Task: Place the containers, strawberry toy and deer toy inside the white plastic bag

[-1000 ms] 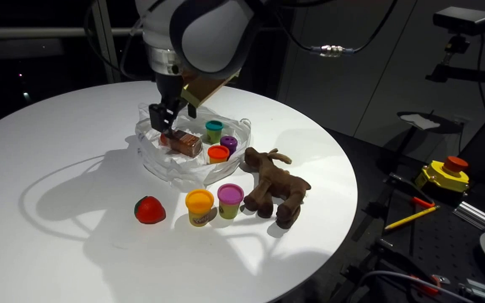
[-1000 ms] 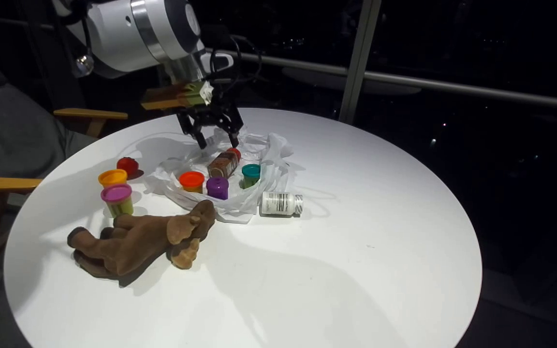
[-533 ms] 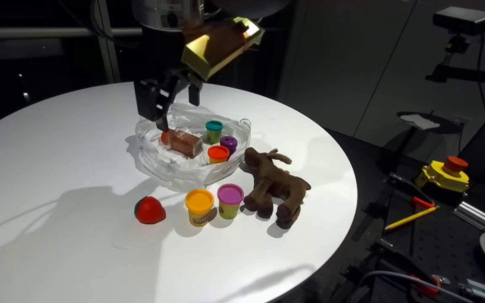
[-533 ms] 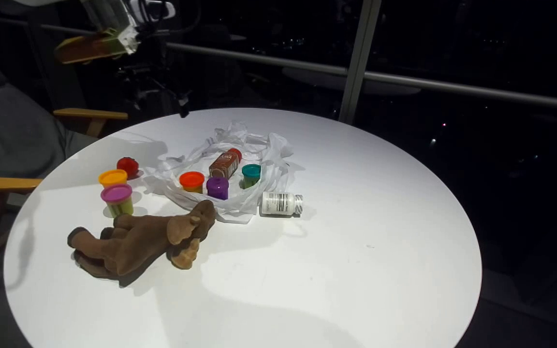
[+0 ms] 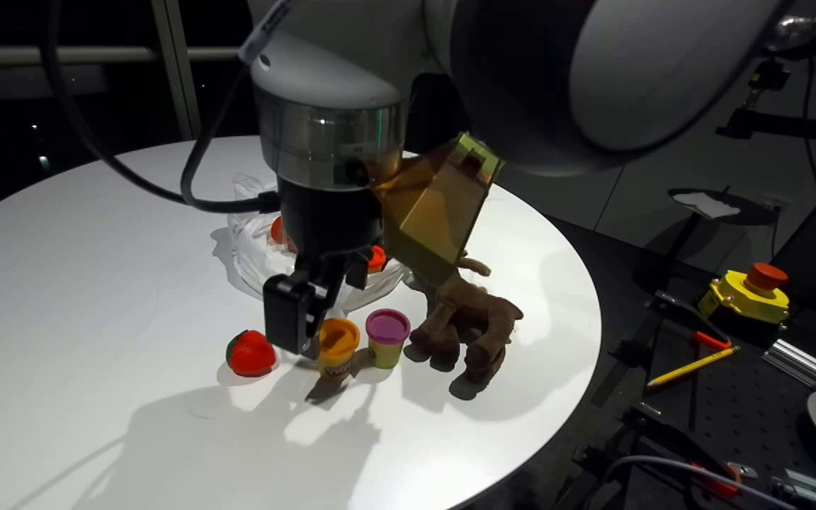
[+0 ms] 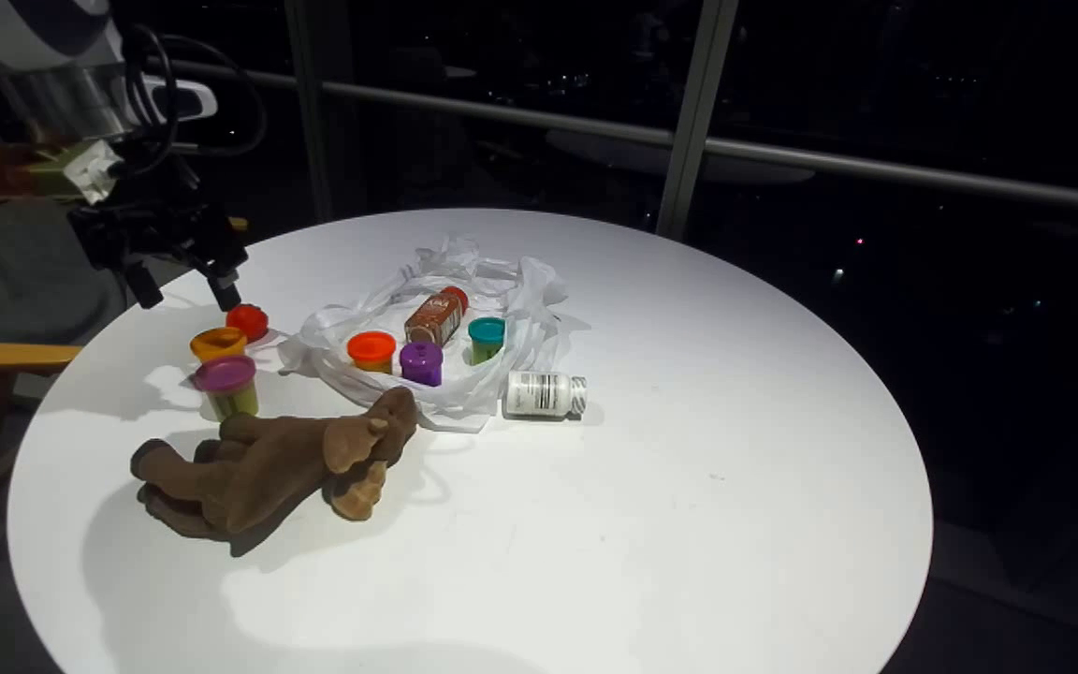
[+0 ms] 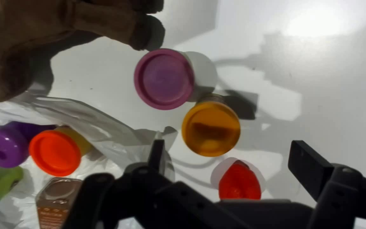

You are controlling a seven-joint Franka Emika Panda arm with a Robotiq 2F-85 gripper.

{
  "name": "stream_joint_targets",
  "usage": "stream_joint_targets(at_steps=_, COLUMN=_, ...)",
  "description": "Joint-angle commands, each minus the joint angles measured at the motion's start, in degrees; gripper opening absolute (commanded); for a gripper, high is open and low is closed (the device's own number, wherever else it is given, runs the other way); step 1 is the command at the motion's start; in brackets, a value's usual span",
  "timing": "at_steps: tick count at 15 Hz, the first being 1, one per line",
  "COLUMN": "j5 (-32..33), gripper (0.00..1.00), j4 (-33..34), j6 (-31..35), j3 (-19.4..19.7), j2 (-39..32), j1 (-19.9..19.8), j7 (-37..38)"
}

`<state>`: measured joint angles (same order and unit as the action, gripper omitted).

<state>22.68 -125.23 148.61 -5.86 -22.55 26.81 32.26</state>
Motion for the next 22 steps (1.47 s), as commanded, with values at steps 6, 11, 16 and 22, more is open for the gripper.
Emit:
stream_joint_targets(at_steps=6, j5=5.5, gripper=1.00, j4=5.3, j6=6.0, j3=3.9, j2=-7.6, j1=6.4, j7=-2.2)
stream_joint_targets(at_steps=11, j5=10.3, gripper=1.00, j4=6.4, j6=6.8, j3=8.0, j2=-7.7, j1=10.1, j7=-2.2)
stream_joint_targets(at_steps=16, j5=7.5, gripper=1.00, j4=7.7, j6=7.9, j3=5.7, j2=-9.9, j1=8.3, j7=-6.3)
stream_joint_targets(at_steps=22, j5=8.3, gripper=1.00, j4=9.5, j6=11.9, j3=8.0, j2=-13.0, j1=9.6, j7=-7.2)
